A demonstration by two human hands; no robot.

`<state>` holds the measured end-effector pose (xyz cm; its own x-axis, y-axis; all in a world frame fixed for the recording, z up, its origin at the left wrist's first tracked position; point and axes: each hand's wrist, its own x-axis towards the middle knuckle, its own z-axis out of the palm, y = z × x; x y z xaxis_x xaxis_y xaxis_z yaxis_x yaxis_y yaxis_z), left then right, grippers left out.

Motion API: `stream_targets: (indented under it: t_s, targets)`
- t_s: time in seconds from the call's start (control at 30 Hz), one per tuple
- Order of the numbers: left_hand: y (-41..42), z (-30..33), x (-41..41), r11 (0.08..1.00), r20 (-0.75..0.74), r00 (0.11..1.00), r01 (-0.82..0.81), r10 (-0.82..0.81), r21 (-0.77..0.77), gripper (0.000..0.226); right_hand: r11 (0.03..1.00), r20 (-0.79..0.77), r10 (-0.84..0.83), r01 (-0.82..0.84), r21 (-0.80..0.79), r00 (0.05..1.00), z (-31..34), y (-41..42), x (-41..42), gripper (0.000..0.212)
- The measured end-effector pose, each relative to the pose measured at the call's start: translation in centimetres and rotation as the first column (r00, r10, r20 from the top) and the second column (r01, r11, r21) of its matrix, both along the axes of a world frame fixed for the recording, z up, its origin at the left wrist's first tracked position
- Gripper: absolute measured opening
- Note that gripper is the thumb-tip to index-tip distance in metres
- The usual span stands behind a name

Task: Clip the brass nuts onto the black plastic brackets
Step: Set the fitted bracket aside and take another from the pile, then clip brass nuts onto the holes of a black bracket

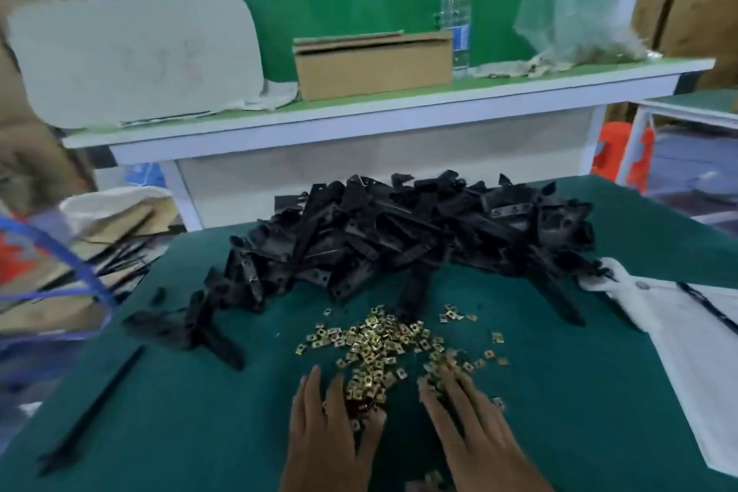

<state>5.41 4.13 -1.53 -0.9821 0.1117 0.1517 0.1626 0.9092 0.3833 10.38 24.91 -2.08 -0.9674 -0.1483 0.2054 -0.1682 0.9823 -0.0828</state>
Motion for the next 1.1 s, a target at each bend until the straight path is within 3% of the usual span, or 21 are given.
stream_targets:
  t_s: [0.07, 0.1, 0.2, 0.3, 0.4, 0.5, 0.6, 0.73, 0.77, 0.8, 0.87, 0.93, 1.0, 1.1]
  targets:
    - [0.8, 0.2, -1.3, 0.956, -0.015, 0.998, 0.065, -0.063, 0.288, 0.066, 0.985, 0.221, 0.096, -0.06, -0.164, 0.971, 2.1, -1.3, -3.7, 0.096]
    - [1.2, 0.5, -2.1, 0.938, 0.002, 0.997, 0.066, -0.071, 0.341, 0.053, 0.978, 0.23, 0.094, -0.047, -0.202, 0.969, 2.7, -0.6, -5.6, 0.092]
    - [1.5, 1.3, -2.7, 0.843, 0.003, 0.998, 0.046, -0.056, 0.536, 0.047, 0.94, 0.135, -0.018, 0.063, -0.335, 0.991, 3.7, 0.2, -10.8, 0.064]
    - [1.2, 1.9, -2.6, 0.706, -0.004, 1.0, 0.005, -0.003, 0.708, 0.041, 0.918, 0.202, -0.187, 0.245, -0.313, 0.961, 4.8, 0.1, -16.2, 0.064]
    - [0.8, 1.8, -2.6, 0.648, -0.029, 0.999, 0.01, 0.019, 0.761, 0.032, 0.904, 0.31, -0.262, 0.345, -0.252, 0.914, 4.7, -0.7, -18.9, 0.065]
    - [0.7, 1.9, -2.5, 0.648, -0.076, 0.996, 0.03, 0.044, 0.761, 0.024, 0.849, 0.221, -0.254, 0.327, -0.416, 0.942, 5.0, -1.0, -17.9, 0.039]
    - [0.6, 2.0, -2.3, 0.648, -0.128, 0.99, 0.058, 0.061, 0.759, 0.033, 0.779, 0.041, -0.156, 0.149, -0.61, 0.987, 5.5, -0.4, -14.0, 0.026]
    - [0.7, 2.0, -2.3, 0.625, -0.151, 0.987, 0.086, 0.052, 0.776, 0.044, 0.881, -0.138, 0.026, -0.088, -0.465, 0.99, 5.8, -0.7, -7.5, 0.04]
    - [0.6, 2.0, -2.3, 0.608, -0.154, 0.988, 0.109, 0.021, 0.786, 0.051, 0.885, -0.122, 0.068, -0.116, -0.451, 0.99, 6.0, -1.3, -6.3, 0.037]
    - [0.7, 2.1, -2.3, 0.561, -0.153, 0.988, 0.143, -0.029, 0.815, 0.061, 0.874, -0.134, 0.15, -0.195, -0.445, 0.98, 5.7, -1.7, -5.7, 0.036]
    - [0.7, 2.3, -2.2, 0.351, -0.154, 0.98, 0.19, -0.128, 0.917, 0.083, 0.871, -0.085, 0.283, -0.293, -0.395, 0.955, 5.7, -3.0, -4.4, 0.071]
    - [0.1, 2.4, -2.4, 0.162, -0.165, 0.977, 0.185, -0.133, 0.969, 0.088, 0.875, -0.103, 0.418, -0.43, -0.223, 0.903, 5.9, -3.9, -4.1, 0.061]
    - [-0.7, 2.8, -2.7, 0.047, -0.094, 0.991, 0.099, -0.099, 0.994, 0.076, 0.8, -0.13, 0.551, -0.566, -0.199, 0.825, 5.4, -3.4, -3.9, 0.07]
    - [-1.5, 3.0, -3.8, -0.177, 0.085, 0.995, -0.094, -0.059, 0.98, 0.038, 0.765, -0.122, 0.429, -0.432, -0.478, 0.895, 5.1, -2.5, -5.2, 0.053]
